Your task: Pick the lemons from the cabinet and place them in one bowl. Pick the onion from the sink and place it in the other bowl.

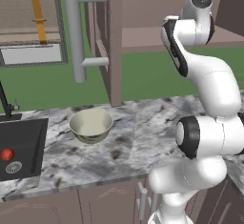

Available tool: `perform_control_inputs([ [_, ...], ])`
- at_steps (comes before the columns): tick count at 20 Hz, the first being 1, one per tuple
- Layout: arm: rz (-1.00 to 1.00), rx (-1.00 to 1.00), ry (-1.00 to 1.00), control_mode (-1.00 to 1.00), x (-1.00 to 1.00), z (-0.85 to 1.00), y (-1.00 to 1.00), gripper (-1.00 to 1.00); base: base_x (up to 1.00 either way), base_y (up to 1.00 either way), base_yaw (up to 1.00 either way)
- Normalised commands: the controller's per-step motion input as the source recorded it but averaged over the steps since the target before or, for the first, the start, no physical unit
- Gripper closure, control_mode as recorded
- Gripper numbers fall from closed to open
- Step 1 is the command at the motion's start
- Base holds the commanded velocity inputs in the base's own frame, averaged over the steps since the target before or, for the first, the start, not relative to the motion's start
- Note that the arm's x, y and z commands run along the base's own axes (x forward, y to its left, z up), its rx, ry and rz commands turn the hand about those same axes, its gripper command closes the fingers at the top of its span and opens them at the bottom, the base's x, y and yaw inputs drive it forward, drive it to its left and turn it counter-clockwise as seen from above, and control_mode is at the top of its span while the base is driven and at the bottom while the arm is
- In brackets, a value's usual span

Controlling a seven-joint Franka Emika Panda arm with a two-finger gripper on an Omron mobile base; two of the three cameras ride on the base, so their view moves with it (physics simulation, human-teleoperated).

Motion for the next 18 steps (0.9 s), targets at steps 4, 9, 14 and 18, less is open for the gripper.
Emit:
perform_control_inputs([
  [4, -0.14, -0.07, 0.00, -1.00, 0.76, -0.22, -0.01, -1.00, 0.00, 0.00, 0.00],
  [9, 0.00, 0.00, -0.04, -1.00, 0.64, -0.06, -0.10, -1.00, 0.00, 0.00, 0.00],
  [14, 0.04, 0.00, 0.07, -1.00, 0.52, 0.00, -0.30, -1.00, 0.00, 0.00, 0.00],
  [18, 0.05, 0.00, 0.09, -1.00, 0.47, 0.00, -0.28, -1.00, 0.00, 0.00, 0.00],
])
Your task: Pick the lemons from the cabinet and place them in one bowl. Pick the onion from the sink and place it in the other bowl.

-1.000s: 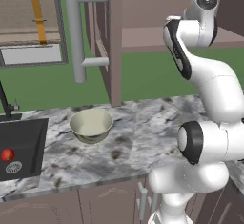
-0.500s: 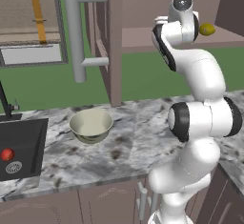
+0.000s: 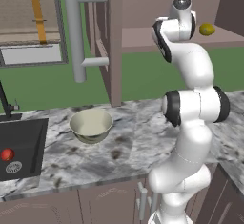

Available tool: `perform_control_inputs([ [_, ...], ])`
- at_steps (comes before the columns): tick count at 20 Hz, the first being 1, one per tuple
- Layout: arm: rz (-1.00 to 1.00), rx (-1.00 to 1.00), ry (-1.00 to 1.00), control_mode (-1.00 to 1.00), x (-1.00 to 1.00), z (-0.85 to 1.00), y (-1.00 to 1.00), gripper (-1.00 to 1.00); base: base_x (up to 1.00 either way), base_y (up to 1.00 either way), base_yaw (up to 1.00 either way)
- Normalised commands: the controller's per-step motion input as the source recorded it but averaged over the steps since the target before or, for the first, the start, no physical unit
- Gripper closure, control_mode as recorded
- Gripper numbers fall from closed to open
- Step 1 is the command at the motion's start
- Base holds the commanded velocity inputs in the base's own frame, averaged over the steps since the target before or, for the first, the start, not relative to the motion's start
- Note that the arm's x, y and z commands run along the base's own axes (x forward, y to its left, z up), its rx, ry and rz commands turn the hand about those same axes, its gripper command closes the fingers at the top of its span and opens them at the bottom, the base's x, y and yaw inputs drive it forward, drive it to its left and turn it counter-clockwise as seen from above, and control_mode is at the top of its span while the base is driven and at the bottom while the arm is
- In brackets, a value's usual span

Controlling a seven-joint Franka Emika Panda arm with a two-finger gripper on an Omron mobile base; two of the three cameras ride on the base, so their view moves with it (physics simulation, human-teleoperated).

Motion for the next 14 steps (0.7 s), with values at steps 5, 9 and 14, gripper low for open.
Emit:
perform_control_inputs([
  [5, 0.06, 0.03, 0.06, -1.00, 0.30, -0.13, -0.10, -1.00, 0.00, 0.00, 0.00],
  [9, -0.01, 0.05, 0.03, -1.00, 0.00, -0.23, 0.01, 1.00, 0.00, 0.00, 0.00],
  [14, -0.02, 0.01, -0.06, -1.00, 0.00, -0.03, 0.13, 1.00, 0.00, 0.00, 0.00],
])
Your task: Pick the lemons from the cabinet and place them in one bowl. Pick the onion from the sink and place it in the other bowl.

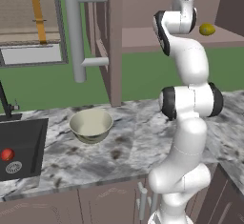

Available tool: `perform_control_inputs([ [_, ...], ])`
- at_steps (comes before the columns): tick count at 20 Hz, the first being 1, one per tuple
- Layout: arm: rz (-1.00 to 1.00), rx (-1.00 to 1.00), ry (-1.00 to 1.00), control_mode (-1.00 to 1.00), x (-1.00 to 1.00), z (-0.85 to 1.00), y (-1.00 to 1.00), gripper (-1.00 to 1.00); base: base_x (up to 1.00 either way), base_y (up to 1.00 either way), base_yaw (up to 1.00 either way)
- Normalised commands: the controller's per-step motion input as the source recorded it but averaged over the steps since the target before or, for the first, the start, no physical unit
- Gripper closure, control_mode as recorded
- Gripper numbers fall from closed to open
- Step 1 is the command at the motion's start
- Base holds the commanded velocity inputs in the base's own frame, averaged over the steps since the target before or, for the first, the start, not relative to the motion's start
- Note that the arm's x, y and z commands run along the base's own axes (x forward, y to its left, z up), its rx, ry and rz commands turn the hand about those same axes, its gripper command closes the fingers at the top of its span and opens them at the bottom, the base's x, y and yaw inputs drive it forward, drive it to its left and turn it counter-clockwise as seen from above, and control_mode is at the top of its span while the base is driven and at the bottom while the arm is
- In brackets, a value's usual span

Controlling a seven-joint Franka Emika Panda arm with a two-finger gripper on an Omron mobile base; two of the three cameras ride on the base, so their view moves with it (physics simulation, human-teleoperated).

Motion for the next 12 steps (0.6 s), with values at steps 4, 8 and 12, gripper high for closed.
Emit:
perform_control_inputs([
  [4, -0.03, 0.00, -0.14, -1.00, -0.10, 0.00, 0.19, 1.00, 0.00, 0.00, 0.00],
  [8, -0.11, 0.02, -0.18, -1.00, -0.43, 0.00, 0.00, 1.00, 0.00, 0.00, 0.00],
  [12, -0.03, 0.06, -0.09, -1.00, -0.75, 0.00, 0.03, 1.00, 0.00, 0.00, 0.00],
])
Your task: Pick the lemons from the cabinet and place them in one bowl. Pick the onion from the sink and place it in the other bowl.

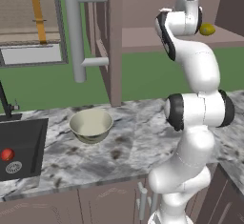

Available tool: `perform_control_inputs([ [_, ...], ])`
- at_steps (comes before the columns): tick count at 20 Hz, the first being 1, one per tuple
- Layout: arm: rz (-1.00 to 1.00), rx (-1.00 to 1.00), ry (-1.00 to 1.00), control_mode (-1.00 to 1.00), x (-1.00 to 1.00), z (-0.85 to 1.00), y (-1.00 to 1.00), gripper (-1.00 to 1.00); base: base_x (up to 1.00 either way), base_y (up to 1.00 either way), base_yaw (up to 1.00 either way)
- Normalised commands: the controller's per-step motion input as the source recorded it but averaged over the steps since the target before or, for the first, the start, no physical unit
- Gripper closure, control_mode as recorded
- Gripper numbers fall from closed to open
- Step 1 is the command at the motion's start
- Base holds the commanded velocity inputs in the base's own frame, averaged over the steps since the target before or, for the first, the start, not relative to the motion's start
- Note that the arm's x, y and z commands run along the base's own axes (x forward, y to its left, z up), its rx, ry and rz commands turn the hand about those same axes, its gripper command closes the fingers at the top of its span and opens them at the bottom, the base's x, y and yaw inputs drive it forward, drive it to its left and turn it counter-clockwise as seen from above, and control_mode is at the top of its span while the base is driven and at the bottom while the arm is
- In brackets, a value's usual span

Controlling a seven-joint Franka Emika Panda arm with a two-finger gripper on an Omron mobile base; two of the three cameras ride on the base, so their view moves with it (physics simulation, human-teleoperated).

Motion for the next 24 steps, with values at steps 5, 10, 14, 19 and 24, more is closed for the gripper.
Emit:
perform_control_inputs([
  [5, -0.03, 0.06, -0.11, -1.00, -1.00, 0.00, 0.10, 1.00, 0.00, 0.00, 0.00],
  [10, -0.01, 0.01, -0.08, -1.00, -1.00, 0.00, 0.09, 1.00, 0.00, 0.00, 0.00],
  [14, -0.01, 0.00, -0.08, -1.00, -1.00, 0.00, 0.10, 1.00, 0.00, 0.00, 0.00],
  [19, 0.01, 0.00, -0.07, -1.00, -1.00, 0.00, 0.10, 1.00, 0.00, 0.00, 0.00],
  [24, 0.01, 0.00, -0.03, -1.00, -1.00, -0.01, 0.14, 1.00, 0.00, 0.00, 0.00],
])
